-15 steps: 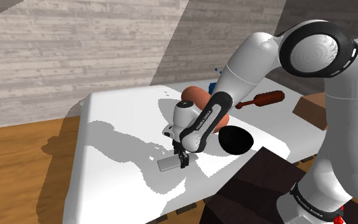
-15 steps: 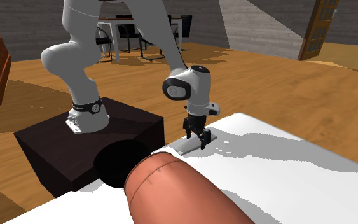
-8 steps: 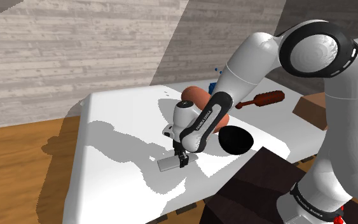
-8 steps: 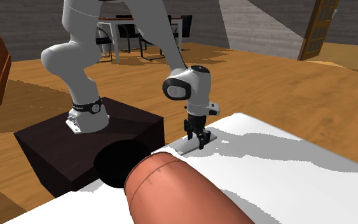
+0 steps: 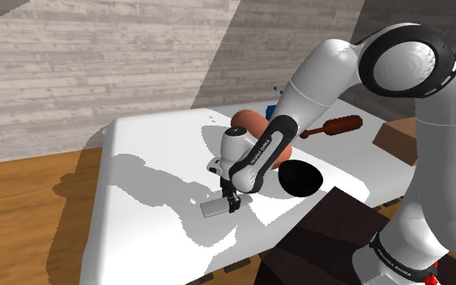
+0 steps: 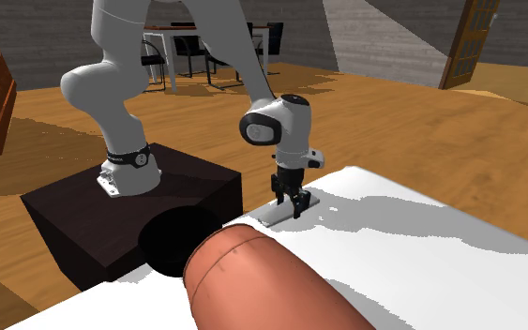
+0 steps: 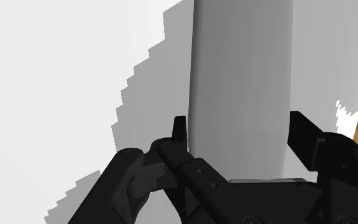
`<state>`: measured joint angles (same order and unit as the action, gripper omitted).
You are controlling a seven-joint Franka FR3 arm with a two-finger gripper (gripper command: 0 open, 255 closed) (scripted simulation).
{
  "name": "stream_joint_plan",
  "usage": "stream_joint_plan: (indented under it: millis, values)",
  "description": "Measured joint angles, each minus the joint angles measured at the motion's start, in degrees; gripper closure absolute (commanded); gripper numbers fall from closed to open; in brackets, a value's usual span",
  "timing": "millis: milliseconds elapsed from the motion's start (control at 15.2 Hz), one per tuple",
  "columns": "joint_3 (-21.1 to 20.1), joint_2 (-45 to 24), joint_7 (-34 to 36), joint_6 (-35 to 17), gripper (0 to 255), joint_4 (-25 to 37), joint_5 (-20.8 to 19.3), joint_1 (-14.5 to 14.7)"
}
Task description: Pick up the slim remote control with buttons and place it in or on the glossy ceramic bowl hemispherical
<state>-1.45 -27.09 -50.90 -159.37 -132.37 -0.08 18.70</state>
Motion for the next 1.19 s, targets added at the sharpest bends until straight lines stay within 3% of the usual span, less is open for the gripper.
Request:
stream_joint_plan:
  millis: [1188]
  values:
    - [-0.3, 13.3, -0.2, 12.0, 255, -1.3, 0.4, -0.3]
